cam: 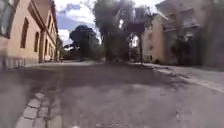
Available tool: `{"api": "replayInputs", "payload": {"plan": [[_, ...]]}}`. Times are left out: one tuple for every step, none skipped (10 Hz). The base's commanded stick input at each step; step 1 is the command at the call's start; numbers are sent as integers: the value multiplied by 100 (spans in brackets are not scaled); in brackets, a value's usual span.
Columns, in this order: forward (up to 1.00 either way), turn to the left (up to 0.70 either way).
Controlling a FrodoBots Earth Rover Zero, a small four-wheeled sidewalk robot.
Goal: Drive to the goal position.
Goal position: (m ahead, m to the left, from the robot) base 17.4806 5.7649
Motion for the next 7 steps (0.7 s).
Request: {"api": "replayInputs", "payload": {"plan": [[85, 1], [85, 29], [85, 35], [85, 35], [85, 35], [85, 35], [85, 35]]}}
